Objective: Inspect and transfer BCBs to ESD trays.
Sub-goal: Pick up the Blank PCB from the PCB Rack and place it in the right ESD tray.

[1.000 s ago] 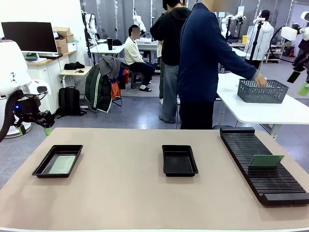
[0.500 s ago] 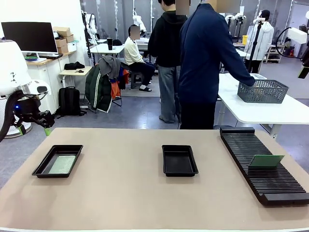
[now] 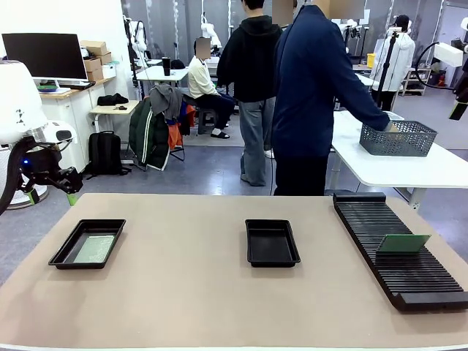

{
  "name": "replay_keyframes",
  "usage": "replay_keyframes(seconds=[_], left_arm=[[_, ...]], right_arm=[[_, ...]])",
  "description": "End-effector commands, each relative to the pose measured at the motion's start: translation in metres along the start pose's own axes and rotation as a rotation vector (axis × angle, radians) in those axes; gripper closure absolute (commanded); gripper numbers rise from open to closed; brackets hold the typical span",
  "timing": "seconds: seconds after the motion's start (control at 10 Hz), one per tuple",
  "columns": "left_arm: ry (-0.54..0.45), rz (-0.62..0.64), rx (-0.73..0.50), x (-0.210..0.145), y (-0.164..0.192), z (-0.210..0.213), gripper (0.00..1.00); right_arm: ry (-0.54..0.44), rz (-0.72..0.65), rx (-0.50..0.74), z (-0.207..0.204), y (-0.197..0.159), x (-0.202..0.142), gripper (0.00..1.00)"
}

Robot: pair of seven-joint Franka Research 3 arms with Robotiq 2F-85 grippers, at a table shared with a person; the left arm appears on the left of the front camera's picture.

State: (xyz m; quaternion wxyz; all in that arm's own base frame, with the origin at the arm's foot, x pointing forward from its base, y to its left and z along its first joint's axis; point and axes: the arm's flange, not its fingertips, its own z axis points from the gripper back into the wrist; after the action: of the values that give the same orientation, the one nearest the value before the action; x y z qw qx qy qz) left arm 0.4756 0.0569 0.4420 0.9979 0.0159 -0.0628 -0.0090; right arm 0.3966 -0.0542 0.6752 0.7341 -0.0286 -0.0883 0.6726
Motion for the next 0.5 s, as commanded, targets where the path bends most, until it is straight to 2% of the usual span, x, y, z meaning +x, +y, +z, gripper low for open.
replay_keyframes(seconds=[0.0, 0.4], left_arm=[[0.001, 0.001, 0.001, -0.001, 0.000, 0.000, 0.00], [0.001, 0.001, 0.001, -0.001, 0.000, 0.000, 0.00]], right_arm=[[0.000, 0.001, 0.000, 0.000, 0.000, 0.000, 0.00], [0.034, 0.063, 0.019, -0.068, -0.019, 0.012, 0.00]])
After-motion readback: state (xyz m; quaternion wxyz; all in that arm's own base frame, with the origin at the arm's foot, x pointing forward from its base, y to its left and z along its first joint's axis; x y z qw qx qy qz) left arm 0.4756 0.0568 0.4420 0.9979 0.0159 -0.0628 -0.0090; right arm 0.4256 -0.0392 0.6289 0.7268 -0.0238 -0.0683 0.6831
